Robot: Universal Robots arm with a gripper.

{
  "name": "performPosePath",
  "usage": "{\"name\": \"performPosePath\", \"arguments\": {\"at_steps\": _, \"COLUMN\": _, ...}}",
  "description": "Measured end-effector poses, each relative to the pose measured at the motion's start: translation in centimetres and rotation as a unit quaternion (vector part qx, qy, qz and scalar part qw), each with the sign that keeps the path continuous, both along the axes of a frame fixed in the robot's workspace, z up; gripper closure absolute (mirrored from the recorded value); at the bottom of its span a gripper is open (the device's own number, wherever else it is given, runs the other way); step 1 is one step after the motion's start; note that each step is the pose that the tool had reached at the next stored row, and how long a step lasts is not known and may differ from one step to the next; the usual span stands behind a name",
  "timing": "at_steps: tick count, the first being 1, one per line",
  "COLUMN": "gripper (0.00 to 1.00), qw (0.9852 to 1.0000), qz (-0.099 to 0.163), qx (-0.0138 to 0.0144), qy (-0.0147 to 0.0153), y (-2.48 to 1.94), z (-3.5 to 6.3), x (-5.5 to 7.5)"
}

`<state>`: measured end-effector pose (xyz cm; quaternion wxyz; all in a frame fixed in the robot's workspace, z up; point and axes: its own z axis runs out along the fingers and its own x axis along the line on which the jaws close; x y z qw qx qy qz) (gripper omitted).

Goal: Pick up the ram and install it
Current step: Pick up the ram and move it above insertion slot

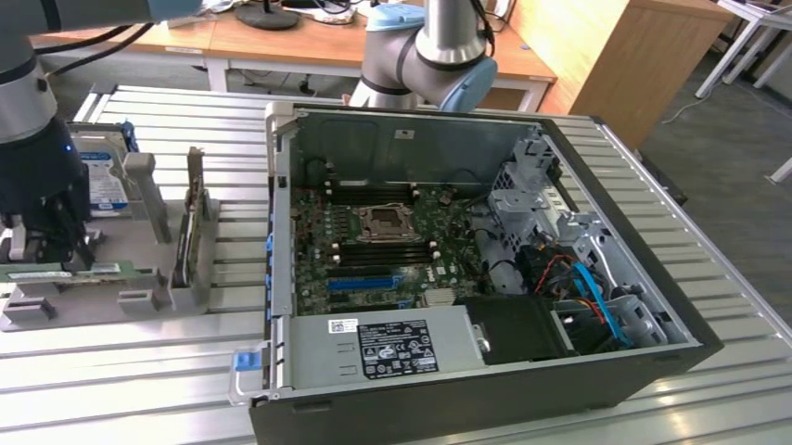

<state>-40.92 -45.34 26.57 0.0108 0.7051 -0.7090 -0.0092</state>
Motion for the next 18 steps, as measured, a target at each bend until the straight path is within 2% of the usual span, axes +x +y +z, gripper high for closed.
{"name": "performPosePath", "arguments": {"at_steps": 18, "gripper": 0.88, "qw": 1.0, "qz": 0.001, "qx": 0.0, "qy": 0.0, "y": 0.0, "z": 4.67, "x": 0.1}}
